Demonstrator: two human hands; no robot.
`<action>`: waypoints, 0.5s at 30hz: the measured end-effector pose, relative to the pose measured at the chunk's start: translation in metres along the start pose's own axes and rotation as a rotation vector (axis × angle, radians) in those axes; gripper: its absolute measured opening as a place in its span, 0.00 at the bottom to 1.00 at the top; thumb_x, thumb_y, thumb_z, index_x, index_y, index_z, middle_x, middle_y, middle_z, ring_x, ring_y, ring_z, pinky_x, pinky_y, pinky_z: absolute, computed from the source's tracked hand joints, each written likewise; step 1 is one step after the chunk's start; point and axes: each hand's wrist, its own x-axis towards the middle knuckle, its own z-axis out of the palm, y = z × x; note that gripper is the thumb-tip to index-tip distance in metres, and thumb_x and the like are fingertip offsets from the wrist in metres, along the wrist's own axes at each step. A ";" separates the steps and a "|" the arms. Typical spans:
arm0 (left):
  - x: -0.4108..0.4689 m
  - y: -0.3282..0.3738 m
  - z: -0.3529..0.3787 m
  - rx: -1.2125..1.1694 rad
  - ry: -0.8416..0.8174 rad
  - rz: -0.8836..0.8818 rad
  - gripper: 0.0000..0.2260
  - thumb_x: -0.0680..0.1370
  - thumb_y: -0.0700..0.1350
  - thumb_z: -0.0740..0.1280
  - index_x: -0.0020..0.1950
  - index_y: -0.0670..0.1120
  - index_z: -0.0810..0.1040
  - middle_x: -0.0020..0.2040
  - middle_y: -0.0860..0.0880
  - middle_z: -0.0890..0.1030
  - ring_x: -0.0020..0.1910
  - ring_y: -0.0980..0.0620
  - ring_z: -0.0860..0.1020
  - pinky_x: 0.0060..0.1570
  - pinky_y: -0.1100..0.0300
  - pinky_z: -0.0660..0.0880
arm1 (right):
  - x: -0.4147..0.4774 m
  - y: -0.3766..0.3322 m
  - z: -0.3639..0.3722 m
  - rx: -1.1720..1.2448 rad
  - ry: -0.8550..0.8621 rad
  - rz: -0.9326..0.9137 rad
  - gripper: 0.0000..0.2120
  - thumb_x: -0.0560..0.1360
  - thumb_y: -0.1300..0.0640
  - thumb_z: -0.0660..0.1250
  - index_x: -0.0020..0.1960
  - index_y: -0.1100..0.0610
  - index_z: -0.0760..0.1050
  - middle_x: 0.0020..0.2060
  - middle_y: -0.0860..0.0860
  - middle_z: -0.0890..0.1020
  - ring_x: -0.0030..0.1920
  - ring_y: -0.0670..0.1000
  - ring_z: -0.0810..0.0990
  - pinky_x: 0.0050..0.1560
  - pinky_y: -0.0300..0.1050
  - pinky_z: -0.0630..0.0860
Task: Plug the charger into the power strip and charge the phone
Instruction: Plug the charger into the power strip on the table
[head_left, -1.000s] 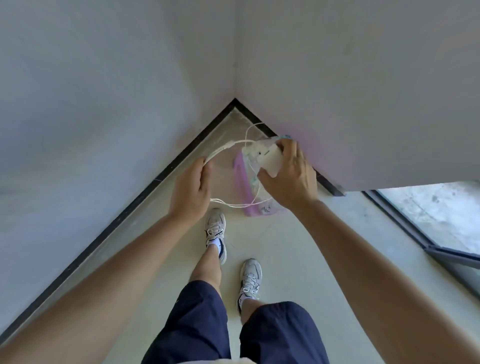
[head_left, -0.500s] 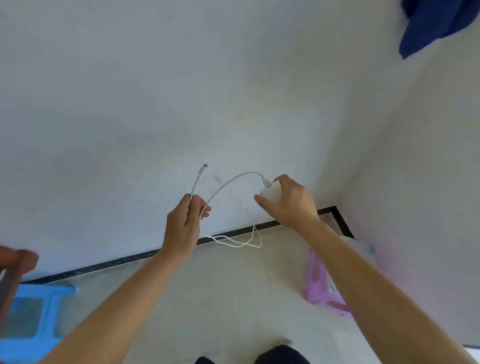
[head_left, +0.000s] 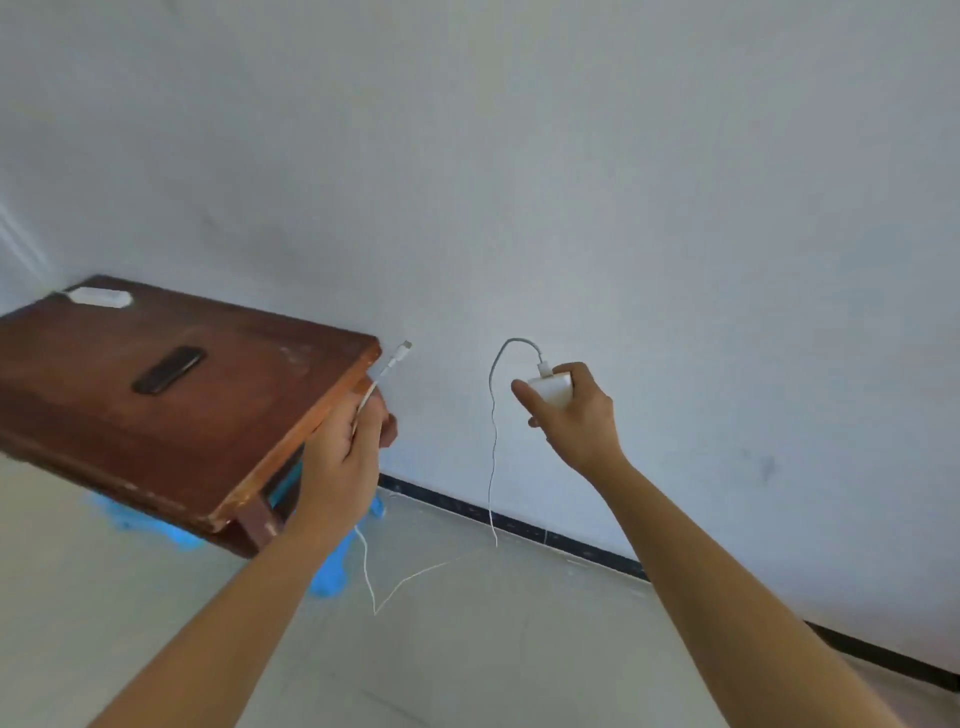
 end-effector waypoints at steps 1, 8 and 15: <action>0.003 -0.014 -0.034 0.020 0.037 -0.009 0.13 0.83 0.49 0.58 0.41 0.47 0.72 0.28 0.57 0.72 0.27 0.57 0.68 0.29 0.65 0.67 | -0.002 -0.017 0.036 0.043 -0.034 -0.009 0.22 0.70 0.35 0.72 0.54 0.48 0.72 0.43 0.50 0.85 0.36 0.48 0.86 0.36 0.49 0.83; 0.023 -0.117 -0.222 0.080 0.287 -0.164 0.12 0.80 0.53 0.59 0.44 0.48 0.75 0.26 0.58 0.71 0.25 0.58 0.66 0.27 0.65 0.66 | -0.021 -0.107 0.263 0.138 -0.311 -0.088 0.13 0.75 0.41 0.71 0.51 0.49 0.77 0.42 0.53 0.85 0.34 0.47 0.86 0.28 0.38 0.79; 0.063 -0.220 -0.341 0.202 0.462 -0.289 0.10 0.79 0.53 0.59 0.40 0.55 0.74 0.33 0.59 0.78 0.30 0.62 0.74 0.30 0.72 0.70 | 0.000 -0.152 0.462 0.223 -0.600 -0.098 0.08 0.80 0.47 0.67 0.57 0.47 0.75 0.50 0.51 0.83 0.35 0.51 0.87 0.27 0.37 0.78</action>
